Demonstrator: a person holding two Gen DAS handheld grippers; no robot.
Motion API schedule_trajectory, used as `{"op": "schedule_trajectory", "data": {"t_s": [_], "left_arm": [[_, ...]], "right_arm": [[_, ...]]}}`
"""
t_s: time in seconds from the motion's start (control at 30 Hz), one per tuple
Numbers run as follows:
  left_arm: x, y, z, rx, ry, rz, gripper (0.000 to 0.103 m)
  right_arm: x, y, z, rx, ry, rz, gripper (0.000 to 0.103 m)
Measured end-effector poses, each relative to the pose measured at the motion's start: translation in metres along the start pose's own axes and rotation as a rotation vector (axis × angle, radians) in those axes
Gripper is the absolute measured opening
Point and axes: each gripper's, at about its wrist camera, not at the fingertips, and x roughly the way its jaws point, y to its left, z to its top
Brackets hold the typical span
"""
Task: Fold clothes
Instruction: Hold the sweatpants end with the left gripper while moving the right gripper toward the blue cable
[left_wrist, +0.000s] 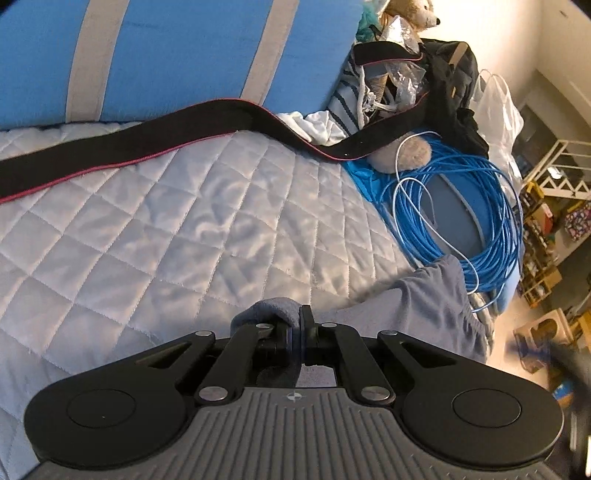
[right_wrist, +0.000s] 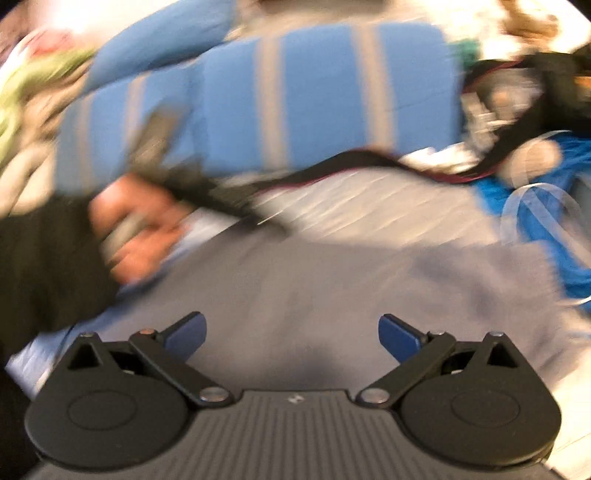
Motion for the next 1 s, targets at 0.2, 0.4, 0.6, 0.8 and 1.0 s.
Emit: {"op": "schedule_trajectory", "data": {"t_s": [0.2, 0.4, 0.6, 0.8, 1.0], "left_arm": [[0.005, 0.000, -0.002, 0.009, -0.002, 0.016, 0.004], [0.008, 0.004, -0.003, -0.011, 0.001, 0.012, 0.004], [0.011, 0.006, -0.004, -0.019, 0.007, 0.017, 0.004], [0.011, 0.012, -0.005, -0.050, -0.005, 0.012, 0.004], [0.012, 0.012, -0.004, -0.056, 0.004, 0.017, 0.004]], "right_arm": [[0.024, -0.106, 0.045, 0.089, -0.074, -0.201, 0.098], [0.072, -0.173, 0.047, 0.295, 0.021, -0.244, 0.081], [0.092, -0.193, 0.037, 0.463, 0.075, -0.139, 0.030], [0.090, -0.205, 0.036, 0.522, 0.064, -0.184, 0.013], [0.084, -0.211, 0.033, 0.497, 0.062, -0.243, 0.006]]}}
